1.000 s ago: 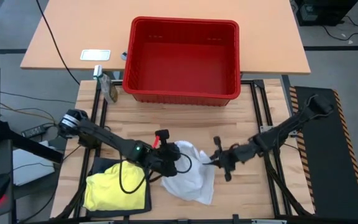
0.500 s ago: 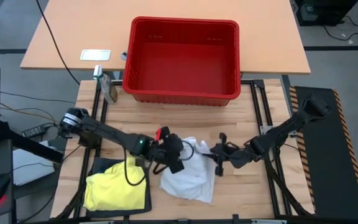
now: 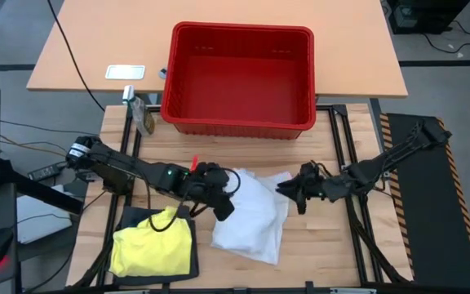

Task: Fold laundry
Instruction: Fold the white polo shirt

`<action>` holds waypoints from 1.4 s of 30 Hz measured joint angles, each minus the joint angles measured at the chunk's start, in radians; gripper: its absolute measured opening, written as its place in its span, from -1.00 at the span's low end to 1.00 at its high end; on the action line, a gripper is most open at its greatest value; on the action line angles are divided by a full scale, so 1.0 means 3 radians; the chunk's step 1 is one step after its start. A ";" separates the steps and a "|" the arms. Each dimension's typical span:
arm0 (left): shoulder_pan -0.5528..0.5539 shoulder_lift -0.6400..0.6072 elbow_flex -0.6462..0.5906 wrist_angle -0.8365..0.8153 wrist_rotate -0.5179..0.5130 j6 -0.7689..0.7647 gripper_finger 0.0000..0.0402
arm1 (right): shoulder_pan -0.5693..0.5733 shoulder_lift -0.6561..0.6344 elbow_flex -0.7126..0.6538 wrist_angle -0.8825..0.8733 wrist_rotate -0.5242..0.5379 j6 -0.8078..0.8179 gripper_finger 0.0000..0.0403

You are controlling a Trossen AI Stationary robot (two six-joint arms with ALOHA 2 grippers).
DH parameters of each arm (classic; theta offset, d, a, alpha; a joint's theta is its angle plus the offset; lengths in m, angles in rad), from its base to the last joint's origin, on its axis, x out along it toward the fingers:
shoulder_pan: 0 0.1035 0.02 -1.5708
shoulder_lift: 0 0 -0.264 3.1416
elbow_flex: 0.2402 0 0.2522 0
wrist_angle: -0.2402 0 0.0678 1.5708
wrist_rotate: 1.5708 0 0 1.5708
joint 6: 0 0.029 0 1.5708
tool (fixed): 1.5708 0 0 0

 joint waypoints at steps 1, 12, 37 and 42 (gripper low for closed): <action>-0.0032 0.0004 0.0000 0.0068 -0.0001 -0.0004 -0.02 | -0.0037 0.0052 0.0002 0.0228 -0.0156 -0.0233 -0.46; -0.0345 0.0776 0.0004 0.0557 -0.0034 0.0105 -0.04 | -0.0474 0.1897 0.0003 0.2977 -0.0638 -0.2807 -0.95; -0.0305 0.0438 0.0003 -0.0284 0.0437 -0.1070 -0.04 | -0.0777 0.2285 -0.0502 0.3609 -0.1248 -0.0536 -0.85; -0.0067 0.0409 -0.0070 -0.0352 0.0482 -0.1031 0.01 | -0.0921 0.1401 -0.0467 0.1618 -0.1559 -0.0664 -0.67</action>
